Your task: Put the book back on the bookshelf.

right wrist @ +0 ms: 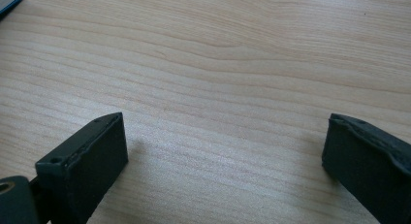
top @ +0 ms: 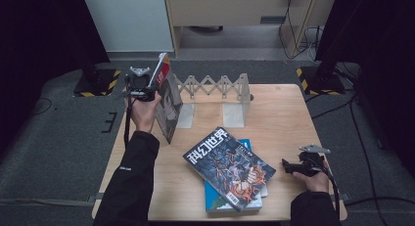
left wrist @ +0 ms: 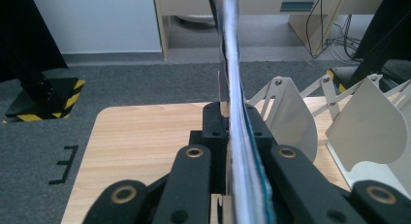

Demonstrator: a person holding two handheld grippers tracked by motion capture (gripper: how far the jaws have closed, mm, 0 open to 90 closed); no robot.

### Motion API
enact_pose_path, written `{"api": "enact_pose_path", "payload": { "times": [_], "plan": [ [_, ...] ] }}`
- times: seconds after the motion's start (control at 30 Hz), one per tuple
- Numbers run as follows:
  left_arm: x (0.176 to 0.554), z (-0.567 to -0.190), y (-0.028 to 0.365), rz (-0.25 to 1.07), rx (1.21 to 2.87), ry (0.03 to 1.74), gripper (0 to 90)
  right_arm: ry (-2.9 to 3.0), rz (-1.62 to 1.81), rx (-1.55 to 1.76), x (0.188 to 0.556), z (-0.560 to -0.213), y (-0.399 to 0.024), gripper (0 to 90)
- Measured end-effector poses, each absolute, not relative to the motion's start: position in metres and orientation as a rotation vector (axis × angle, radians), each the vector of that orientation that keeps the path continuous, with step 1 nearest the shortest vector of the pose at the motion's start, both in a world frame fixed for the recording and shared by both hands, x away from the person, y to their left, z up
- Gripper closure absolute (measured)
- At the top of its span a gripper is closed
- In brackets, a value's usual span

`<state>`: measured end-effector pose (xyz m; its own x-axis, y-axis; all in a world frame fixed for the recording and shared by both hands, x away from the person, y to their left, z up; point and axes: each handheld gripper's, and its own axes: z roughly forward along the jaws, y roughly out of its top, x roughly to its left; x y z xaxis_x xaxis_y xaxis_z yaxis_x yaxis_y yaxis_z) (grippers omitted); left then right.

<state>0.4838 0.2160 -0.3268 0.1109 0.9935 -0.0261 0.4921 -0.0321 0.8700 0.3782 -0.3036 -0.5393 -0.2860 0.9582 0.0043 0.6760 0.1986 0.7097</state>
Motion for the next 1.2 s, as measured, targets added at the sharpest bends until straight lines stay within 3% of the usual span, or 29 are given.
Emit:
{"api": "enact_pose_path", "payload": {
  "times": [0.63,0.8,1.2],
  "plan": [
    [0.430,-0.314,0.237,0.817,1.542,1.203,36.1,2.040,0.852,1.524,0.378,-0.539,-0.303,1.9],
    [0.406,-0.321,0.246,0.770,1.542,1.163,30.5,2.040,0.853,1.525,0.379,-0.539,-0.303,1.7],
    [0.354,-0.360,0.269,0.680,1.591,1.106,29.1,2.035,0.844,1.534,0.380,-0.540,-0.302,0.3]
  ]
}}
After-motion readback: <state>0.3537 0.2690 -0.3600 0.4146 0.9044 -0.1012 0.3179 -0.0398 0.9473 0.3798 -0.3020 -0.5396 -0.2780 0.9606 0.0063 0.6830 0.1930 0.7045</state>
